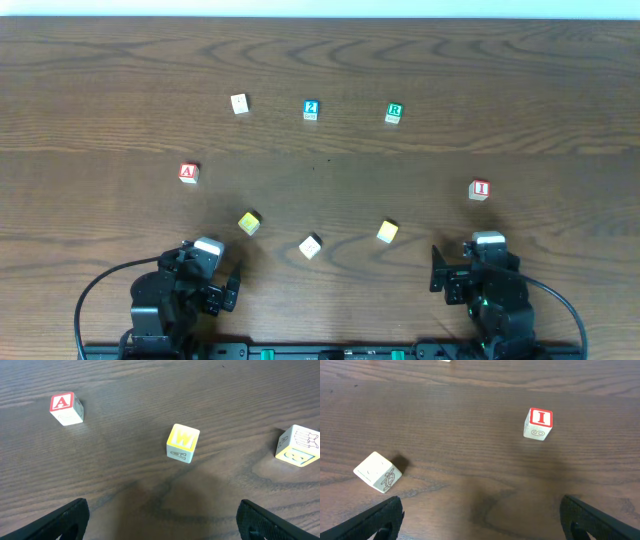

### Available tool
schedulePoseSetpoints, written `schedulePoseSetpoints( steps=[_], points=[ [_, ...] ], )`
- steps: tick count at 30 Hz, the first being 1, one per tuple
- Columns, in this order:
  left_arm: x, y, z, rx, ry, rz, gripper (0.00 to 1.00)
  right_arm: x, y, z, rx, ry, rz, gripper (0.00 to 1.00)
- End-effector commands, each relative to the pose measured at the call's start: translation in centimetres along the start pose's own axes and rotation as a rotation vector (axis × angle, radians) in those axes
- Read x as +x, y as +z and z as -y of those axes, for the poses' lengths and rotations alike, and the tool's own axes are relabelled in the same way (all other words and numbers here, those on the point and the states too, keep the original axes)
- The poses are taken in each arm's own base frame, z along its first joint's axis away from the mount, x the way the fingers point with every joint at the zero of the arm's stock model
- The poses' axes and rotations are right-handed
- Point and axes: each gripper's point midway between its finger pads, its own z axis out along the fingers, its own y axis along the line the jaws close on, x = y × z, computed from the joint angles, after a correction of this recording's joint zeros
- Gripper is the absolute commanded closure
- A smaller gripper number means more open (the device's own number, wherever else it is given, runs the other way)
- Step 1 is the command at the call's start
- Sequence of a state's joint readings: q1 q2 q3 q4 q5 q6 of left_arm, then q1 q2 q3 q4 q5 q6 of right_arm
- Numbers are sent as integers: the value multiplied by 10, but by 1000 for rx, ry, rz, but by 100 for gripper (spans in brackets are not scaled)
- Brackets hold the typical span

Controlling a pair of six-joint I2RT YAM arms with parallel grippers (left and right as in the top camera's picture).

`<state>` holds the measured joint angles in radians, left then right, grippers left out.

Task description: Spell out Ai2

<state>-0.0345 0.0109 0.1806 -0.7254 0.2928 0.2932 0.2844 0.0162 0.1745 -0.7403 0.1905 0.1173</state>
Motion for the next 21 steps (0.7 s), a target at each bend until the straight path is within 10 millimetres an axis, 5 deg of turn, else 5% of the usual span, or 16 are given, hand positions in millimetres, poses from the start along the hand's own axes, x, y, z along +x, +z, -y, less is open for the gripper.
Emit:
schedulePoseSetpoints(
  steps=[1, 15, 21],
  points=[
    [2, 1, 2, 11, 15, 1, 5, 2, 1, 0, -1, -10, -2, 1],
    [2, 1, 2, 11, 14, 1, 4, -2, 1, -5, -28, 24, 15, 1],
    [2, 1, 2, 11, 15, 1, 5, -46, -6, -28, -196, 385, 159, 1]
  ],
)
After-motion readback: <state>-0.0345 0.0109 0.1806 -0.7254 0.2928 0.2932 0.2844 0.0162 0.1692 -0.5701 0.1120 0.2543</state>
